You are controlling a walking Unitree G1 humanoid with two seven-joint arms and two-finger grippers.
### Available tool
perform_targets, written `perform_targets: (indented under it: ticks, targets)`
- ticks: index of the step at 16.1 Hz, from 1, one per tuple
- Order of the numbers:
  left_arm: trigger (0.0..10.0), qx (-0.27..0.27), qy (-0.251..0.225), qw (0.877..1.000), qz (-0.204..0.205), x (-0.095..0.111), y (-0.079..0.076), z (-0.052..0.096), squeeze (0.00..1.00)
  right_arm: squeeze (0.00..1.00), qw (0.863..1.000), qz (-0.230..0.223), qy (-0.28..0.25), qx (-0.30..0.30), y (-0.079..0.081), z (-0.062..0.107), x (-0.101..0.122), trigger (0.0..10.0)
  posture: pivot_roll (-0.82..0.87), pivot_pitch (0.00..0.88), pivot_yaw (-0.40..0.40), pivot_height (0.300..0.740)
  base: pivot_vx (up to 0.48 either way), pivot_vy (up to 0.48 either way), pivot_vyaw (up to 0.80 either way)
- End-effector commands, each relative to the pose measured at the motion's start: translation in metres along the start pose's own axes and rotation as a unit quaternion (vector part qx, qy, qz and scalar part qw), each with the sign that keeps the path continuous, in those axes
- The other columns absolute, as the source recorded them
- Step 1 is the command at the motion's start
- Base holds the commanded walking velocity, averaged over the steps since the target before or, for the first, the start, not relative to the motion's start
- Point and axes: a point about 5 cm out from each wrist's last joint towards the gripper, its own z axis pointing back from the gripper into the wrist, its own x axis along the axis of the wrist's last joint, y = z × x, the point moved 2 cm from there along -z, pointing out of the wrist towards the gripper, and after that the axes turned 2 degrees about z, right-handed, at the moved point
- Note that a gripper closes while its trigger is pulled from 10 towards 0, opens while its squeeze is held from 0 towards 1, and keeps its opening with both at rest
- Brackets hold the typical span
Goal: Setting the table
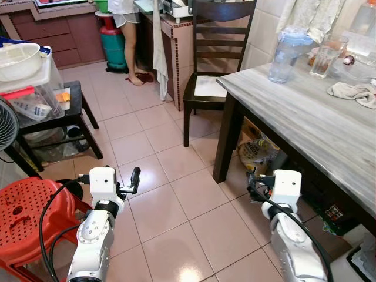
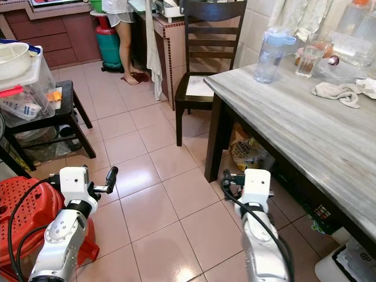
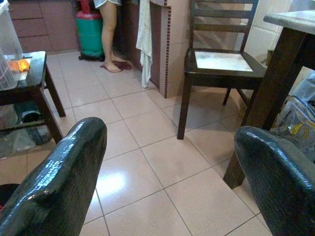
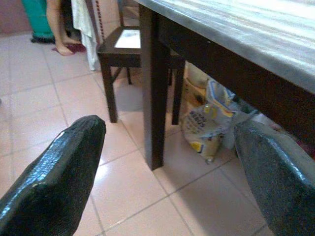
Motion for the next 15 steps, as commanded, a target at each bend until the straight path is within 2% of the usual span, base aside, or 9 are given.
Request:
perform_targets:
  ticks: [1,5,10,12,15]
  targets:
    - [10.0,0.004,-0.001,1.0,-0.007,-0.002,0.002,0.001,0.0,0.0,1.0,0.0,0.002,0.008,0.002,-0.002,0.0,10.0,-0.22,0.0,-0.005,0.74,0.0,0.0,0.0]
    - [10.0,0.0,-0.012,1.0,-0.02,0.002,0.003,0.006,0.0,0.0,1.0,0.01,-0.006,0.017,0.004,0.001,0.003,10.0,-0.22,0.0,-0.001,0.74,0.0,0.0,0.0]
    - [10.0,0.006,-0.001,1.0,-0.02,-0.003,0.007,0.006,0.0,0.0,1.0,0.014,-0.003,0.023,0.006,0.004,0.0,10.0,-0.23,0.011,0.005,0.74,0.0,0.0,-0.75]
    - [10.0,0.013,0.001,1.0,-0.014,0.0,0.007,-0.001,0.0,0.0,1.0,-0.003,0.005,0.009,0.0,0.003,-0.002,10.0,-0.23,0.013,0.007,0.74,0.0,0.0,-0.75]
    - [10.0,0.016,0.001,1.0,-0.013,0.001,0.009,-0.003,0.0,0.0,1.0,-0.007,0.005,0.008,0.0,0.002,-0.001,10.0,-0.23,0.014,0.009,0.74,0.0,0.0,-0.75]
